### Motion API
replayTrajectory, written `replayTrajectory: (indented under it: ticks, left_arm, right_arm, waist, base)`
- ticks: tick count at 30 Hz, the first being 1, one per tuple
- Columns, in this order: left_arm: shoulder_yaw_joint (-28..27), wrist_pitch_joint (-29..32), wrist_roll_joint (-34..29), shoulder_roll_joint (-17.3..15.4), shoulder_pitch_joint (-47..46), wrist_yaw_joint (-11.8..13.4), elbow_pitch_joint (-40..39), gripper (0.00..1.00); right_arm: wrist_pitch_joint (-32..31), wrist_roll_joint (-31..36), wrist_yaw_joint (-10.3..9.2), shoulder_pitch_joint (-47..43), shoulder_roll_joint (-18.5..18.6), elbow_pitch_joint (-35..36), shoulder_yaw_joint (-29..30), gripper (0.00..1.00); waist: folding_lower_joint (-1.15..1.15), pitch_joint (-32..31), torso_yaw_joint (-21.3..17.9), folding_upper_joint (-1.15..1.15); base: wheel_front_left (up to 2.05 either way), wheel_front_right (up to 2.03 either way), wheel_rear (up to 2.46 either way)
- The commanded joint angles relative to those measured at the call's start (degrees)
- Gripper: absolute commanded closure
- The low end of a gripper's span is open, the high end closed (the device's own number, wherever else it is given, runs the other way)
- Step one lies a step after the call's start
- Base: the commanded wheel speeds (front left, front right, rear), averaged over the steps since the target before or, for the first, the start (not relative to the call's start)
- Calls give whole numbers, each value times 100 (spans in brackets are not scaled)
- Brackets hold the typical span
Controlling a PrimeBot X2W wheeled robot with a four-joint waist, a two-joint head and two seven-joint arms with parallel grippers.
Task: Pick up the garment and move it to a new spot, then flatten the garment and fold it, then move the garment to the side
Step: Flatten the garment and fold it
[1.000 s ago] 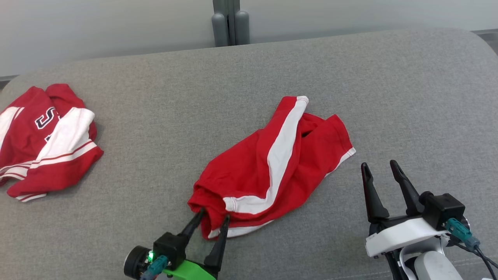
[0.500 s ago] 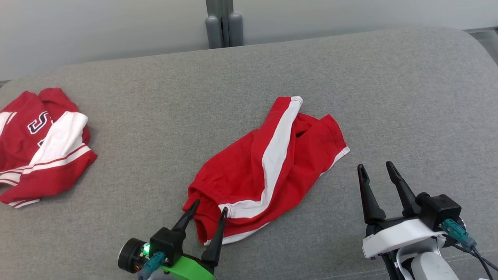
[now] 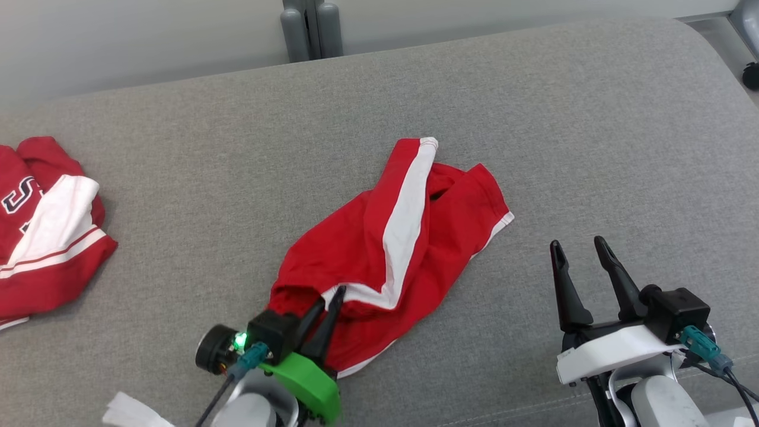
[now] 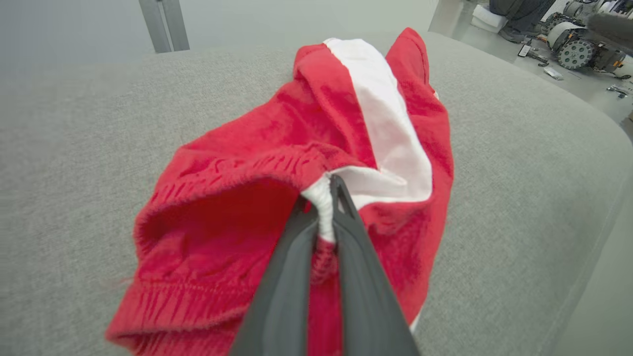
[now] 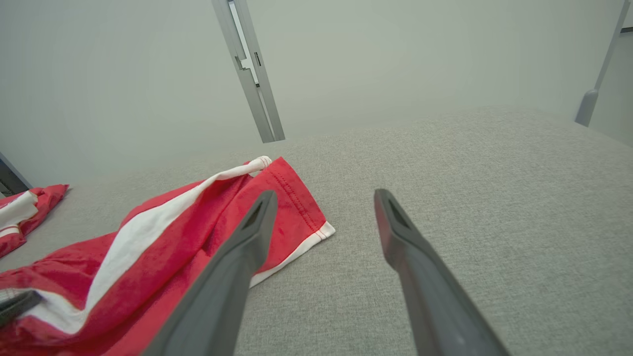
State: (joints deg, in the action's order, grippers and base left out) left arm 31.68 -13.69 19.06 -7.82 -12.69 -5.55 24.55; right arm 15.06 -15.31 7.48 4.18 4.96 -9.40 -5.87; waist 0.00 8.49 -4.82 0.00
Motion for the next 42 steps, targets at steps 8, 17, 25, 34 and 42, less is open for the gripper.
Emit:
replayTrajectory:
  ticks: [8, 17, 25, 34, 42]
  left_arm:
    - [-513, -104, -29, -458, -1285, -36, -93, 100]
    - [-991, -136, 45, -811, -2359, -15, 975, 17]
    - [-1344, -153, 23, -660, -2222, 50, 1685, 0]
    - [-1599, -152, -46, -571, -1517, -43, 1584, 0]
    - [-1857, -151, -121, -445, -859, -43, 990, 0]
  right_arm:
    - [19, -31, 3, 119, 20, 12, 6, 0]
    - [19, -39, 3, 248, -21, -29, 11, 0]
    - [19, -36, 3, 215, -74, -84, 18, 0]
    - [19, -13, 3, 64, -20, -168, -20, 0]
    - [19, 1, 3, -53, -16, -197, -30, 0]
  waist:
    - [0, 121, -152, 0]
    - [0, 384, -534, 0]
    - [0, 356, -503, 0]
    - [0, 8, -103, 0]
    - [0, -157, 103, 0]
  base:
    - [0, 0, 0]
    - [0, 0, 0]
    - [0, 0, 0]
    - [0, 0, 0]
    - [0, 0, 0]
